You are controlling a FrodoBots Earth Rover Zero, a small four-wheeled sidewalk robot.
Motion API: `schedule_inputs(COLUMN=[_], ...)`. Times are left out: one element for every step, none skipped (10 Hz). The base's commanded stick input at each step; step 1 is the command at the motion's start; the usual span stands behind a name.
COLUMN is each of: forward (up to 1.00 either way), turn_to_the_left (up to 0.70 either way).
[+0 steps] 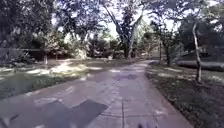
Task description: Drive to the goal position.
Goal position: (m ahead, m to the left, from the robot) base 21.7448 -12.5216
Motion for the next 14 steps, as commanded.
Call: schedule_inputs(forward=[0.50, 0.50, 0.50, 0.50, 0.50, 0.50, 0.50, 0.50, 0.50, 0.50, 0.50, 0.50, 0.50, 0.50], turn_to_the_left=[-0.50, -0.15, 0.00, 0.00, 0.00, 0.00, 0.00, 0.00, 0.00, 0.00, 0.00, 0.00, 0.00, 0.00])
